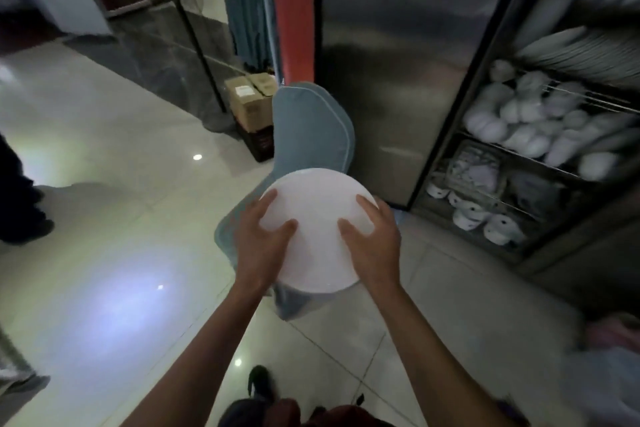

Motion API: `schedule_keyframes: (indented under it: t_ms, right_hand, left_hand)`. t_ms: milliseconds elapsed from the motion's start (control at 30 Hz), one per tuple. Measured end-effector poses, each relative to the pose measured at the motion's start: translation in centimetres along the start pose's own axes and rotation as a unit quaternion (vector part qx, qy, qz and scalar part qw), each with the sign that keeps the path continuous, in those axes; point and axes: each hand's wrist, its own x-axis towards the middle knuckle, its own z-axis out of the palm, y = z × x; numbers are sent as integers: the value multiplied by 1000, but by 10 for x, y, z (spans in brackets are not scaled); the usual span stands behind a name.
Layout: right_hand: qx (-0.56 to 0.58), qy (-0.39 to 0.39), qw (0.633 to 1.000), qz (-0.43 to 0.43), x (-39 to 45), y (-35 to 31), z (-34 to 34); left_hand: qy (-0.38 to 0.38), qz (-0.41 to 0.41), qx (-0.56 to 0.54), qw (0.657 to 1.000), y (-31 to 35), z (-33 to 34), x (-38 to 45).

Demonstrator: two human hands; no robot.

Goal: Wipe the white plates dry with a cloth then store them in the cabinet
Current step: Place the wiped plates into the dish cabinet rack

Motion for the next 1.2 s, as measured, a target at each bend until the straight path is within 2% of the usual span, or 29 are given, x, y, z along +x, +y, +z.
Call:
schedule_keyframes:
  t_ms: [300, 500, 867, 1200]
  right_hand:
    - [-16, 141, 988, 56, 78, 52, -73]
    - [-29, 213, 974, 77, 167, 72, -99]
    - [-88, 351, 925, 117, 274, 92, -166]
    - [-77, 412, 893, 162, 350, 145, -272]
  left_hand:
    - [-147, 66, -8, 987, 19, 143, 60]
    - [-232, 88, -53, 967, 46, 236, 132]
    - [-337, 138, -84, 928, 122, 383, 203]
    - [-407, 165, -90, 894, 181, 541, 202]
